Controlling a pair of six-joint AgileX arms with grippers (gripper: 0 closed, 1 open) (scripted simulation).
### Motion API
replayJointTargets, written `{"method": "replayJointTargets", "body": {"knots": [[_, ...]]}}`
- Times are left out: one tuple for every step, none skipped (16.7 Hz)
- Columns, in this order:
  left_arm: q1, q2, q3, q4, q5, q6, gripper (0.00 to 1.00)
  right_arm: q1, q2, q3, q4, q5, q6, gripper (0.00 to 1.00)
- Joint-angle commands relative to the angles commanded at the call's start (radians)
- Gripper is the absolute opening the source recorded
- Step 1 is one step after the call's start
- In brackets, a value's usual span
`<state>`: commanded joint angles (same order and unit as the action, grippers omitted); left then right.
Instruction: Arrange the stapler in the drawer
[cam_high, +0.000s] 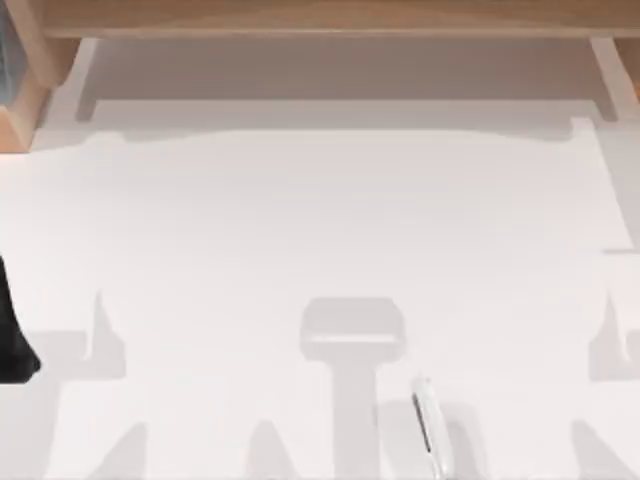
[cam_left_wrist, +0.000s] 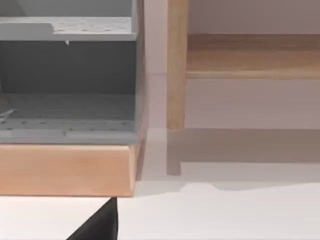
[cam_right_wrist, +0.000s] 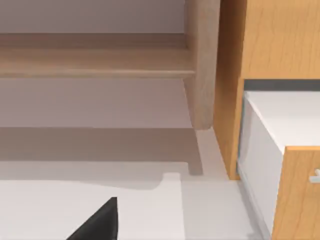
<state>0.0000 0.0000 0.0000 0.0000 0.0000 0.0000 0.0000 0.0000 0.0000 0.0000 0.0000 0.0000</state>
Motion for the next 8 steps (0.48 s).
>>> {"method": "replayJointTargets", "body": {"knots": [[0.000,0.000,0.000,0.000,0.000,0.000,1.00,0.000,0.000,0.000,0.000,0.000,0.000,1.00],[0.000,0.000,0.000,0.000,0.000,0.000,1.00,0.000,0.000,0.000,0.000,0.000,0.000,1.00],[0.000,0.000,0.000,0.000,0.000,0.000,1.00,0.008,0.010,0.009,-0.007,-0.001,0.005,1.00],[0.000,0.000,0.000,0.000,0.000,0.000,1.00,0.022,0.031,0.027,-0.022,-0.002,0.015,1.00],[0.000,0.000,0.000,0.000,0.000,0.000,1.00,0.043,0.063,0.054,-0.043,-0.004,0.029,1.00],[0.000,0.000,0.000,0.000,0.000,0.000,1.00,0.069,0.105,0.088,-0.070,-0.005,0.047,1.00],[0.000,0.000,0.000,0.000,0.000,0.000,1.00,0.099,0.159,0.130,-0.103,-0.006,0.069,1.00],[0.000,0.000,0.000,0.000,0.000,0.000,1.00,0.133,0.222,0.176,-0.140,-0.006,0.094,1.00]]}}
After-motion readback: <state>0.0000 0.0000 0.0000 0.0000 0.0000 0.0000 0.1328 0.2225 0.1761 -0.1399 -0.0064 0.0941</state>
